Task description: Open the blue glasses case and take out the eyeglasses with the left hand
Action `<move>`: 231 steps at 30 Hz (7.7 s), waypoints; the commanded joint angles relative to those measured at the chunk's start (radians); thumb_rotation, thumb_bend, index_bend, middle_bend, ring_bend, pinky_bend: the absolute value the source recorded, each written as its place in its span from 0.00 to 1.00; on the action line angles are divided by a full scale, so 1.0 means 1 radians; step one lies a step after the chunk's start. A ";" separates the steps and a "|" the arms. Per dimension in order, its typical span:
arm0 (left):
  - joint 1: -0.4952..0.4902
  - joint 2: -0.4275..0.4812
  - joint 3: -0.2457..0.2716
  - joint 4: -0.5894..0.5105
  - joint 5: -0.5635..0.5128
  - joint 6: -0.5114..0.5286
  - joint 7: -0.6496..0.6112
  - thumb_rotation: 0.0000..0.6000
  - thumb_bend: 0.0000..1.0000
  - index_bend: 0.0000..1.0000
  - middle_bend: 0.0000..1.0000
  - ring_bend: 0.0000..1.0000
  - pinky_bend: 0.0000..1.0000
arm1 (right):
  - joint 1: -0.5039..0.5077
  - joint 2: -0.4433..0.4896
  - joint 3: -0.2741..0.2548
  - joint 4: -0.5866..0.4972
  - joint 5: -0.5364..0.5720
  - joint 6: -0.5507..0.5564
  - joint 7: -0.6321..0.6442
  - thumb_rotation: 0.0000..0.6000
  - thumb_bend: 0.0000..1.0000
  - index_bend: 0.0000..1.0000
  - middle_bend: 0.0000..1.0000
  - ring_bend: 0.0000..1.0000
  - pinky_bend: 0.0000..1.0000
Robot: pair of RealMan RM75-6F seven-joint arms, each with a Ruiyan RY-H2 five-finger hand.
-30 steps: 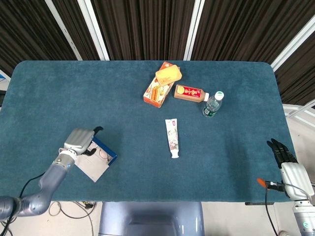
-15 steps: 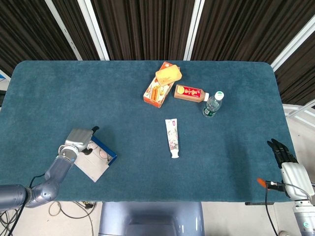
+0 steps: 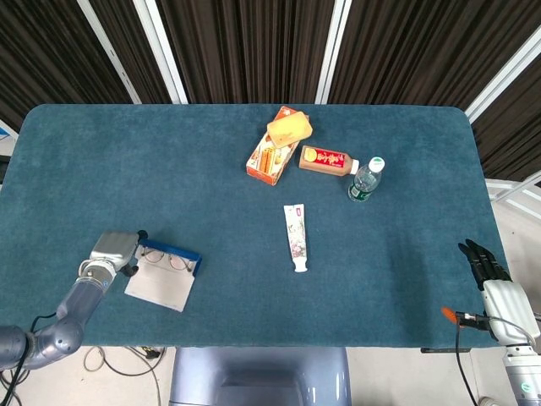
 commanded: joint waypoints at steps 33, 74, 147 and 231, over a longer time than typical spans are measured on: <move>0.165 -0.021 -0.035 -0.040 0.262 0.230 -0.176 1.00 0.32 0.34 1.00 0.91 0.99 | 0.000 0.000 -0.001 0.000 -0.004 0.002 0.002 1.00 0.12 0.00 0.00 0.00 0.19; 0.189 -0.244 -0.186 0.006 0.144 0.338 -0.001 1.00 0.35 0.43 1.00 0.95 1.00 | 0.002 0.004 -0.001 -0.001 -0.003 -0.003 0.015 1.00 0.12 0.00 0.00 0.00 0.19; 0.259 -0.284 -0.148 0.178 0.477 0.390 -0.021 1.00 0.42 0.56 1.00 0.95 1.00 | -0.001 0.004 -0.001 -0.001 -0.003 0.003 0.017 1.00 0.12 0.00 0.00 0.00 0.19; 0.385 -0.192 -0.178 0.155 0.658 0.343 -0.022 1.00 0.42 0.57 1.00 0.95 1.00 | -0.002 0.004 -0.002 -0.004 -0.002 0.000 0.013 1.00 0.12 0.00 0.00 0.00 0.19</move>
